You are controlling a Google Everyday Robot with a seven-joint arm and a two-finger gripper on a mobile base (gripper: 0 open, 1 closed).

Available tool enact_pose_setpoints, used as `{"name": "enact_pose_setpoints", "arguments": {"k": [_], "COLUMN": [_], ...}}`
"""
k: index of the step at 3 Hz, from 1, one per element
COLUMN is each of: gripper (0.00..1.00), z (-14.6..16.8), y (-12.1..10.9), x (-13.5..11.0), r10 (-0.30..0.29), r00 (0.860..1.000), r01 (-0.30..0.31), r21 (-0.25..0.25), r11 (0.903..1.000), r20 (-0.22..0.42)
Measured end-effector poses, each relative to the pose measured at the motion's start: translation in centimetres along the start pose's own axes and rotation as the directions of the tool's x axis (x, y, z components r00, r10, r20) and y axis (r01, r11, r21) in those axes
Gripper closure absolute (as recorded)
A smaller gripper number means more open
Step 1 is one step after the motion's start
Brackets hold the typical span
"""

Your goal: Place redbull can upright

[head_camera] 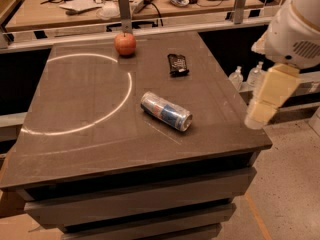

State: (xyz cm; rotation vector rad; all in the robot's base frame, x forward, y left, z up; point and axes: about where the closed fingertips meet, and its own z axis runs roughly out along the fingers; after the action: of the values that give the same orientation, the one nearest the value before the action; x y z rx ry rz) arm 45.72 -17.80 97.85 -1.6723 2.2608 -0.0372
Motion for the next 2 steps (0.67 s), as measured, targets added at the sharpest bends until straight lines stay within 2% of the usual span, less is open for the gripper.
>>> {"name": "enact_pose_setpoints", "arguments": {"k": [1,2], "gripper": [0.0,0.0], "z": [0.78,0.75], "y": [-0.52,-0.57], "x": [-2.39,-2.64], "r10": [0.06,0.077], "r00": [0.998,0.997], "r01": [-0.06,-0.077], "r21": [-0.008,-0.004], "r11": [0.9982,0.997], "r20": [-0.005,-0.002]}}
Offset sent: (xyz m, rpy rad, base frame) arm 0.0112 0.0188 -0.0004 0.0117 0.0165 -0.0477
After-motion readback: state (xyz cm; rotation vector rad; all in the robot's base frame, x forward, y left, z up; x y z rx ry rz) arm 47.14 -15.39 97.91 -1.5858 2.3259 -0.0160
